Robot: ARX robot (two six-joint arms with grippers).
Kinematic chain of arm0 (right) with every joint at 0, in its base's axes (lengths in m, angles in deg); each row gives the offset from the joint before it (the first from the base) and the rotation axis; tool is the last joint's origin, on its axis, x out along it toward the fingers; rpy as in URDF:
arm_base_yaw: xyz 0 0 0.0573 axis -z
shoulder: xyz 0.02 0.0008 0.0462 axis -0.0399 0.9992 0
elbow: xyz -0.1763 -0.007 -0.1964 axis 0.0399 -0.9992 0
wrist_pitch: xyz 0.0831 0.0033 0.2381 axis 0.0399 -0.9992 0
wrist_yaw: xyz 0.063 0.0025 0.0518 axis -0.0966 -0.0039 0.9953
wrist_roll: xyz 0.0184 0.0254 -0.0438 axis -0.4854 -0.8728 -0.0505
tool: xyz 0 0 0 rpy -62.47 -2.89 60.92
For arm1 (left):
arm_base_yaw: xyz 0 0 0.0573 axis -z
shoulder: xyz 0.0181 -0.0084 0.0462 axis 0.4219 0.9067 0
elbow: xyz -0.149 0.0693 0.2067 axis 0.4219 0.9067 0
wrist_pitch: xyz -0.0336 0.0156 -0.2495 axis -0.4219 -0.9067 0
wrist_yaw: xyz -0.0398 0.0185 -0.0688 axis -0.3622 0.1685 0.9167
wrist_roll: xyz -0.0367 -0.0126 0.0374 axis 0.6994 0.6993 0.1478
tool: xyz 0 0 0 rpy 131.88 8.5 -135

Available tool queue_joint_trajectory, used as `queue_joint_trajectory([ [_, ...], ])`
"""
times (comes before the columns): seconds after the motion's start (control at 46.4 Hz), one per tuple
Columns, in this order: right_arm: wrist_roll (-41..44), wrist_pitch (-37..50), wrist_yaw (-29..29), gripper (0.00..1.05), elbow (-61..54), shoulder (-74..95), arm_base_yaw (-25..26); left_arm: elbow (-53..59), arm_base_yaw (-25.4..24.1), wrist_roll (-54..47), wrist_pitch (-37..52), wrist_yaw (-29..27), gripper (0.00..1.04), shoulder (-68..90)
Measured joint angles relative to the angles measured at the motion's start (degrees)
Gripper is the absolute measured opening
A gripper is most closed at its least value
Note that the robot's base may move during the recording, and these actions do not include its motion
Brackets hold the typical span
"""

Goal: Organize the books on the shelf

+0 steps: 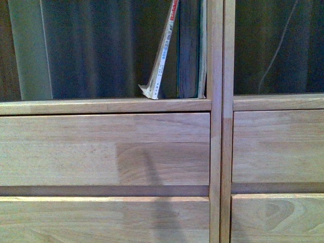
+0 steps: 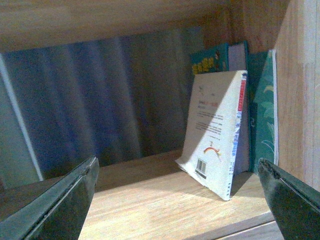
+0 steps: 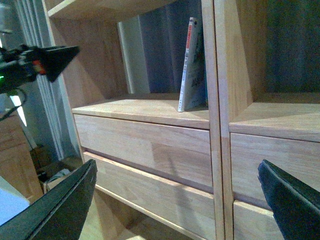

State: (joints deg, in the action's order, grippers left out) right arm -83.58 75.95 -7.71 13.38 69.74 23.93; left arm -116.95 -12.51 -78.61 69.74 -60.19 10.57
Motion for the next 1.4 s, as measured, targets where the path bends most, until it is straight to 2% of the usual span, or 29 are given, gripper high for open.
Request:
queue_joint_trajectory([
  [0.043, 0.00, 0.00, 0.00, 0.98, 0.00, 0.00, 0.00, 2.75, -3.37, 1.77, 0.98, 3.13, 0.97, -3.10],
  [0.129, -0.02, 0.00, 0.00, 0.98, 0.00, 0.00, 0.00, 9.40, -13.09, 7.15, 3.82, 10.91, 0.97, -10.03],
  [0.173, -0.02, 0.00, 0.00, 0.98, 0.00, 0.00, 0.00, 11.39, -15.54, 8.50, 4.09, 12.37, 0.97, -11.93],
  [0.237, 0.00, 0.00, 0.00, 0.98, 0.00, 0.00, 0.00, 12.33, -17.64, 10.34, 4.26, 12.94, 0.97, -13.35],
  [0.324, -0.02, 0.00, 0.02, 0.98, 0.00, 0.00, 0.00, 12.52, -17.94, 11.50, 4.33, 13.73, 0.97, -13.25],
  [0.345, 0.00, 0.00, 0.00, 0.98, 0.00, 0.00, 0.00, 12.41, -17.42, 11.23, 2.67, 12.63, 0.96, -13.20],
  [0.388, -0.02, 0.00, -0.02, 0.98, 0.00, 0.00, 0.00, 10.73, -14.80, 10.36, -8.24, 2.73, 0.87, -14.10],
  [0.41, 1.11, -1.79, -1.77, 0.96, 0.31, -0.17, -0.68, 10.80, -13.75, 10.05, -14.14, -1.81, 0.82, -15.28],
  [0.453, 6.84, -13.31, -15.85, 0.88, 2.97, -1.46, -4.90, 13.07, -13.00, 9.68, -20.33, -6.34, 0.73, -17.66],
  [0.496, 12.85, -23.32, -27.71, 0.80, 3.98, -3.10, -9.20, 16.76, -12.76, 9.46, -20.87, -7.67, 0.65, -19.71],
  [0.539, 17.20, -29.46, -36.24, 0.72, 2.62, -4.92, -12.13, 20.39, -12.76, 9.35, -19.78, -8.39, 0.56, -21.44],
  [0.582, 20.20, -30.80, -44.28, 0.63, 0.44, -6.16, -16.41, 23.76, -12.68, 9.29, -18.36, -8.11, 0.47, -22.99],
  [0.604, 20.87, -30.77, -46.16, 0.62, -0.02, -6.43, -17.29, 24.39, -12.66, 9.22, -18.10, -8.11, 0.45, -23.30],
  [0.647, 22.64, -30.42, -49.64, 0.51, -2.54, -7.37, -20.37, 27.93, -12.52, 9.11, -16.55, -8.04, 0.34, -25.09],
  [0.755, 24.28, -29.16, -50.42, 0.32, -6.29, -9.73, -21.24, 33.46, -12.52, 9.09, -14.34, -8.13, 0.14, -28.22],
  [0.841, 24.68, -28.30, -50.40, 0.20, -8.09, -10.99, -21.38, 36.35, -12.52, 9.16, -13.25, -8.11, 0.03, -29.99],
  [0.971, 25.49, -27.34, -50.53, 0.03, -11.02, -12.70, -21.42, 40.50, -12.52, 8.94, -12.07, -8.09, 0.03, -32.70],
  [1.402, 25.49, -25.64, -50.58, 0.03, -16.61, -16.52, -21.42, 48.72, -12.52, 8.92, -11.34, -8.11, 0.03, -40.33],
])
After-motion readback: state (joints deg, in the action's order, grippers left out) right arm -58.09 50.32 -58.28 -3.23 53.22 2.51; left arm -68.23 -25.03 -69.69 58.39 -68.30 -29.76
